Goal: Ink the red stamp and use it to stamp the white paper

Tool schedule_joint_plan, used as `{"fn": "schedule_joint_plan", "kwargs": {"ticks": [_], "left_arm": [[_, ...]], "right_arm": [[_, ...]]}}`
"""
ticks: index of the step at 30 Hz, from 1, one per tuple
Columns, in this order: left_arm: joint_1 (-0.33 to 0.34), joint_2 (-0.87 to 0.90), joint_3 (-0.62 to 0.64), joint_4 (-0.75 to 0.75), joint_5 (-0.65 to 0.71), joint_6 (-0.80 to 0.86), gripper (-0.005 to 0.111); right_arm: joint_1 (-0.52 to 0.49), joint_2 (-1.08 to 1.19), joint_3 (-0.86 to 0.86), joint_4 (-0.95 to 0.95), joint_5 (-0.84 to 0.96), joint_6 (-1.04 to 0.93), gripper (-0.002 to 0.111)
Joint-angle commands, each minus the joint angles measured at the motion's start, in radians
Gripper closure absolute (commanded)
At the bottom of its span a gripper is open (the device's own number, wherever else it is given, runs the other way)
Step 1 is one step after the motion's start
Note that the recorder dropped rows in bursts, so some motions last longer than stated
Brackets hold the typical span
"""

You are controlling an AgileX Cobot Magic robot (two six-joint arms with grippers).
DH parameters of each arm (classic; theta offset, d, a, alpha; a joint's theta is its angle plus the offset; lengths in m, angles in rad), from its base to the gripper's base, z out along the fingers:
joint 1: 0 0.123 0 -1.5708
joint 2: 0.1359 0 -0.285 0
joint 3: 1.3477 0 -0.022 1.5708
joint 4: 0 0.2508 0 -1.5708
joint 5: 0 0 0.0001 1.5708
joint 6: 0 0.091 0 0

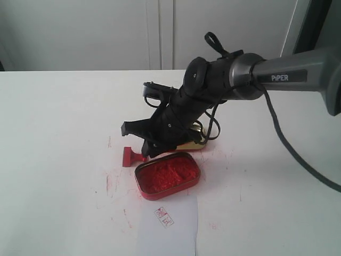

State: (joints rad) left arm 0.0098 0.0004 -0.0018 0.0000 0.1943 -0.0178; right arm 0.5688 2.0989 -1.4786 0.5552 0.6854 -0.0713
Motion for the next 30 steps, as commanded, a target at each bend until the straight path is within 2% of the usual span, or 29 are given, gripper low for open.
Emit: {"fn": "schedule_joint_plan", "kwargs": {"ticks": [1, 17, 30], "left_arm": [[-0.003, 0.000, 0.002, -0.006, 0.000, -0.004, 0.107], [-0.003, 0.000, 0.002, -0.006, 0.000, -0.004, 0.107], [-0.003, 0.000, 0.002, -0.006, 0.000, -0.004, 0.107]], "right_arm": [[-0.001, -0.056, 0.004, -0.145, 0.109, 0.037, 0.108], [-0.012, -0.146, 0.004, -0.447, 0.267, 0.285, 0.108], [-0.266, -0.303, 0.284, -0.453, 0.245, 0.272, 0.108]]}}
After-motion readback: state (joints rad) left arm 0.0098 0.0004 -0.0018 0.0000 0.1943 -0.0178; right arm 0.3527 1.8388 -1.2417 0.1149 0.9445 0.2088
